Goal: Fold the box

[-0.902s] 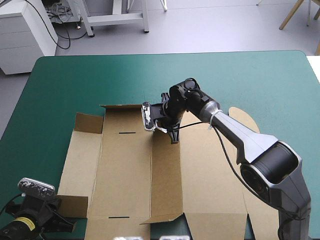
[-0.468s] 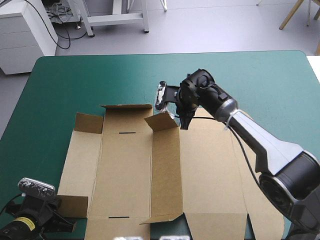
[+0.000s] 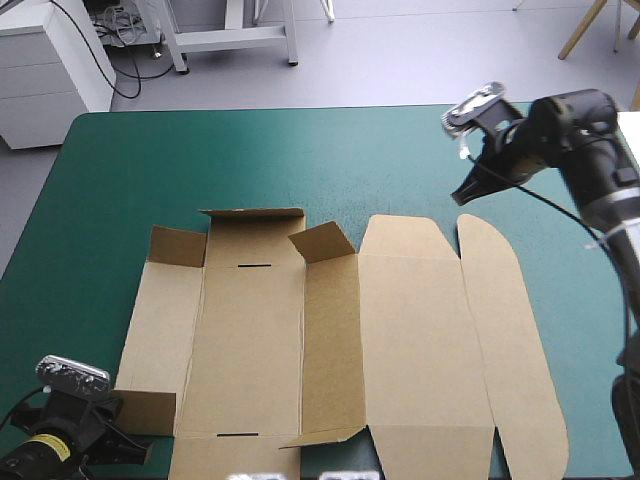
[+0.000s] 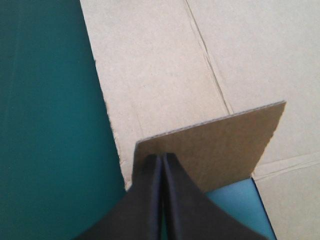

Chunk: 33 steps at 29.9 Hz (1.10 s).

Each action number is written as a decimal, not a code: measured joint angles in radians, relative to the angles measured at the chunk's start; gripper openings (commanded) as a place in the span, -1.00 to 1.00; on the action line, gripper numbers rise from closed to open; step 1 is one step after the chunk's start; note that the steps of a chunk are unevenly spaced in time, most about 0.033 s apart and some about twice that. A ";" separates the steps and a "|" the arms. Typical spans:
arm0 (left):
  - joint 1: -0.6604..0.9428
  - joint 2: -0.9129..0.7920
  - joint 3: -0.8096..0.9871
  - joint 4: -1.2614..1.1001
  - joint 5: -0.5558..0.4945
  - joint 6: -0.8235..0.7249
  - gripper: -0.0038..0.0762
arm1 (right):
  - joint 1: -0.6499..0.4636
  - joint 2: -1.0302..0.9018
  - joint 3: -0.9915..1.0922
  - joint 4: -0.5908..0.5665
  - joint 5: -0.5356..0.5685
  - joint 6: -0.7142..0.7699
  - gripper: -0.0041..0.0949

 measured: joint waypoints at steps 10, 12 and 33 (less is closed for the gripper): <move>0.000 0.000 0.000 0.000 0.000 0.000 -0.93 | -0.299 -0.340 0.312 0.131 0.005 0.111 -0.96; 0.000 0.000 0.000 0.000 0.000 0.000 -0.93 | -0.320 -0.426 0.406 0.144 0.005 0.128 -0.96; 0.000 0.000 -0.004 -0.040 0.012 0.000 -0.93 | -0.328 -1.103 1.073 0.180 -0.119 0.227 -0.96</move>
